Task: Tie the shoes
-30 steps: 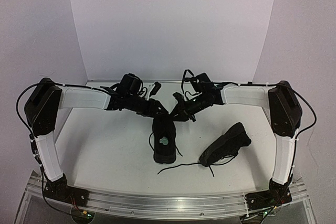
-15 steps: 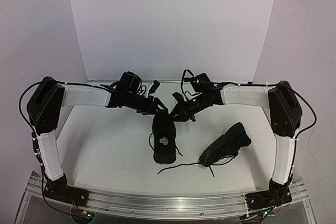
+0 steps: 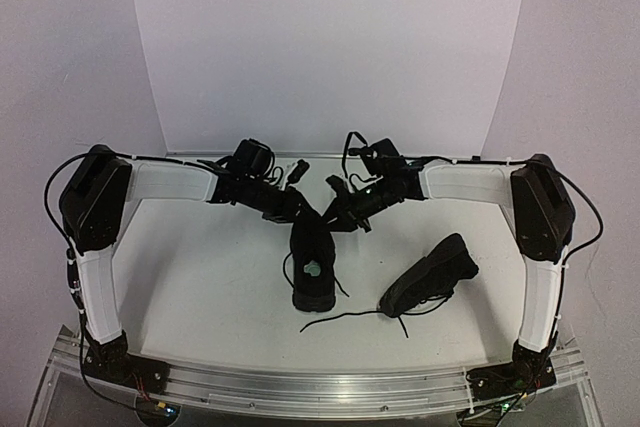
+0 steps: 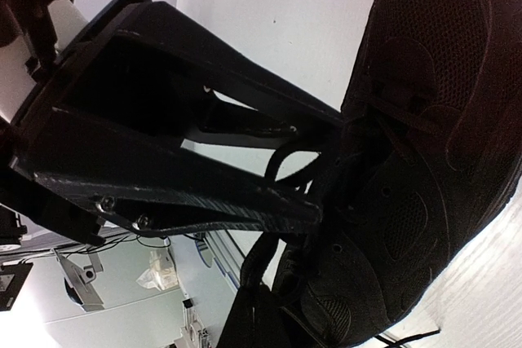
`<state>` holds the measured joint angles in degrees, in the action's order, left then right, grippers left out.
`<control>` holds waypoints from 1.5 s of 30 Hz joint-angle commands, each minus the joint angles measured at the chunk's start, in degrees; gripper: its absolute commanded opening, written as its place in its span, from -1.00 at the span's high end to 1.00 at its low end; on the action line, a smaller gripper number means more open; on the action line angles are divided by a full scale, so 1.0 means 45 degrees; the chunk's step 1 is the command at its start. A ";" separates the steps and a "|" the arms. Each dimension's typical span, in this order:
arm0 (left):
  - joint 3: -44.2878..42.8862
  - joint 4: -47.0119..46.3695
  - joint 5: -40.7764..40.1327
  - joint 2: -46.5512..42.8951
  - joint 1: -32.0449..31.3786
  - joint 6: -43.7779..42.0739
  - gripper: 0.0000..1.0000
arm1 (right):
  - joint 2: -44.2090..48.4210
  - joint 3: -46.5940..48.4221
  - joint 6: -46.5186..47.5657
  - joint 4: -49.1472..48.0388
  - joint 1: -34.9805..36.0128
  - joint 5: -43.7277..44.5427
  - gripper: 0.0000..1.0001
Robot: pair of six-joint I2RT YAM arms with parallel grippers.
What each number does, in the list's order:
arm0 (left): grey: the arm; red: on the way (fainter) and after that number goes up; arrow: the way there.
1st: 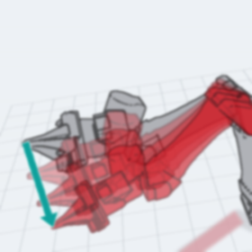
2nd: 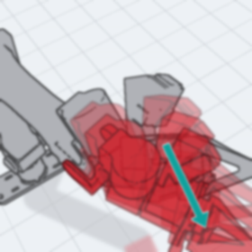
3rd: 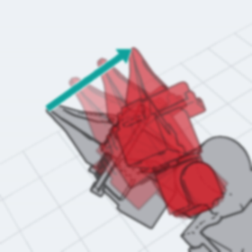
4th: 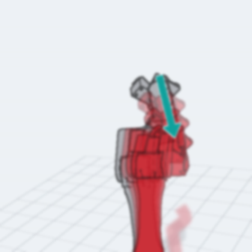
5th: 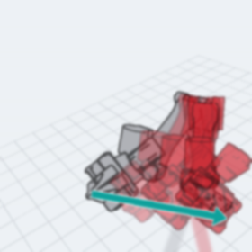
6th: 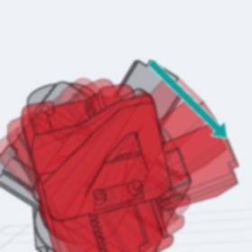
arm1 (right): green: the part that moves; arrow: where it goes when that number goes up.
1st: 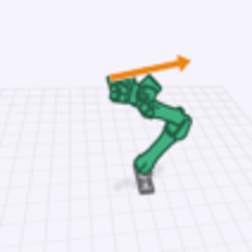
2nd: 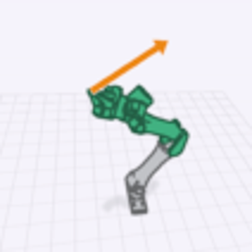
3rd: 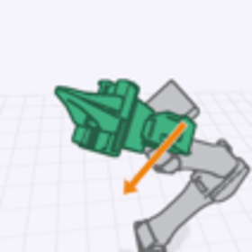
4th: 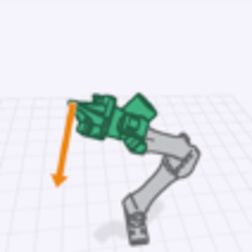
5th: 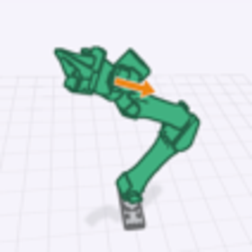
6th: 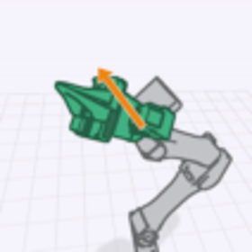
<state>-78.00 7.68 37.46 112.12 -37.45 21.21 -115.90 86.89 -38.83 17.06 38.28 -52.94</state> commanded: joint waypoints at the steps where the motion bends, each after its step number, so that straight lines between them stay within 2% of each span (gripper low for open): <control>1: -0.0316 -0.0018 0.0225 -0.0182 0.0004 -0.0105 0.77 | 0.0621 0.0335 0.0160 -0.0236 0.0048 0.0301 1.00; 5: 0.0071 -0.0009 -0.0350 -0.0598 0.0041 -0.0143 0.99 | 0.0963 -0.0127 0.0114 -0.0236 0.0000 0.0504 1.00; 18: 0.1138 0.0043 -0.2165 -0.1483 0.0252 0.0108 1.00 | 0.2070 -0.1829 -0.0068 -0.0177 -0.0478 0.1321 1.00; 45: 0.1526 0.0812 -0.3705 -0.1595 0.0627 -0.0023 1.00 | 0.3427 -0.4465 0.0421 0.0662 -0.1339 0.2112 1.00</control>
<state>-71.13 11.00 24.18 107.63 -36.18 21.50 -103.28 67.92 -38.33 17.85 32.92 -45.18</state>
